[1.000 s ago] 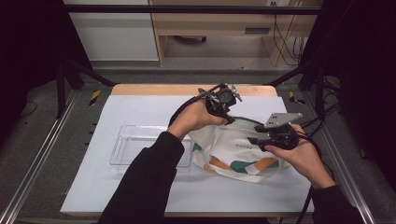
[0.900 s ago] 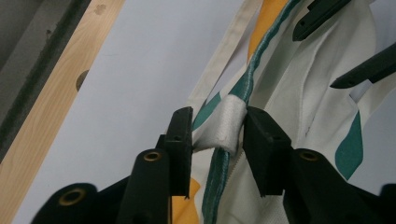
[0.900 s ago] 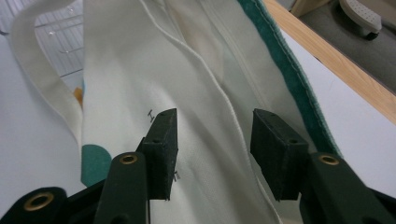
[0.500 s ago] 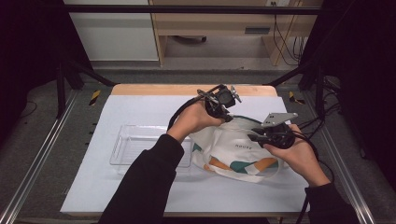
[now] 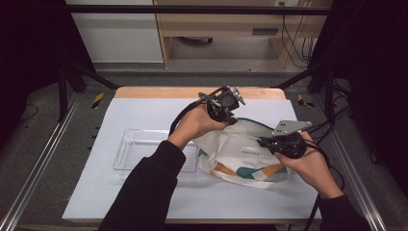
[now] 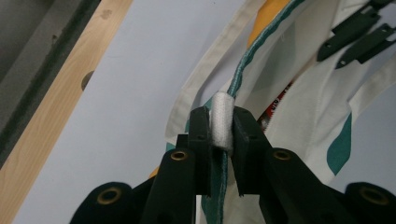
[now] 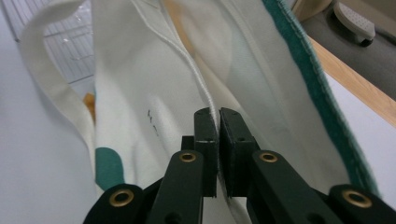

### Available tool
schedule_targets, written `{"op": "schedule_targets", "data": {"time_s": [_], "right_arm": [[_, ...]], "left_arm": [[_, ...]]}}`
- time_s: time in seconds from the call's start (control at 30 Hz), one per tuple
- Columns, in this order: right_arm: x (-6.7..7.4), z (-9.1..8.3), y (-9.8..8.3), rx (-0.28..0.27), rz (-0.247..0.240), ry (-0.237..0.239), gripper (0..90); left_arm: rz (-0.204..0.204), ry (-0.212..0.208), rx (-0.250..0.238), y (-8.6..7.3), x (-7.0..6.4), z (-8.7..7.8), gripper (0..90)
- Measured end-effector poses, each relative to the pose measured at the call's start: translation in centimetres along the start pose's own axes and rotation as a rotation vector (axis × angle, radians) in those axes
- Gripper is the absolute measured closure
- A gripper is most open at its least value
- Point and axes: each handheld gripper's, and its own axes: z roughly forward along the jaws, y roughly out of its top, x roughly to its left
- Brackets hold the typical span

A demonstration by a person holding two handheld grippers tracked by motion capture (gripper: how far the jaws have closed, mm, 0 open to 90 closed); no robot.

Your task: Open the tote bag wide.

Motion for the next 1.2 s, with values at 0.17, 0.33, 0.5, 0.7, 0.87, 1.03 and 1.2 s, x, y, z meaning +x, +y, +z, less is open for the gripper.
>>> {"op": "schedule_targets", "data": {"time_s": [0.17, 0.33, 0.5, 0.7, 0.87, 1.03, 1.2], "right_arm": [[1.1, -0.8, -0.3, -0.032, -0.005, 0.011, 88.0], [2.0, -1.5, -0.7, -0.055, -0.007, 0.042, 88.3], [3.0, -2.0, -1.0, -0.076, -0.003, 0.055, 88.3], [3.9, -1.9, -1.5, -0.096, 0.003, 0.058, 88.3], [5.0, -2.4, -2.3, -0.108, -0.003, 0.079, 88.4], [5.5, -2.9, -2.5, -0.114, -0.008, 0.088, 88.4], [6.4, -3.2, -2.9, -0.12, -0.015, 0.104, 88.4]], "left_arm": [[-0.009, 0.017, -0.008, 0.0, 0.3, -0.1, 79.5], [-0.02, 0.035, -0.026, -0.1, 0.4, -0.5, 79.6], [-0.041, 0.044, -0.038, -0.1, 0.8, -0.5, 79.7], [-0.039, 0.054, -0.045, -0.3, 0.8, -0.6, 79.8], [-0.05, 0.066, -0.057, -0.2, 1.0, -0.6, 79.9], [-0.061, 0.091, -0.065, 0.1, 1.2, -0.6, 79.9], [-0.082, 0.113, -0.079, -0.1, 1.6, -0.8, 80.0]]}}
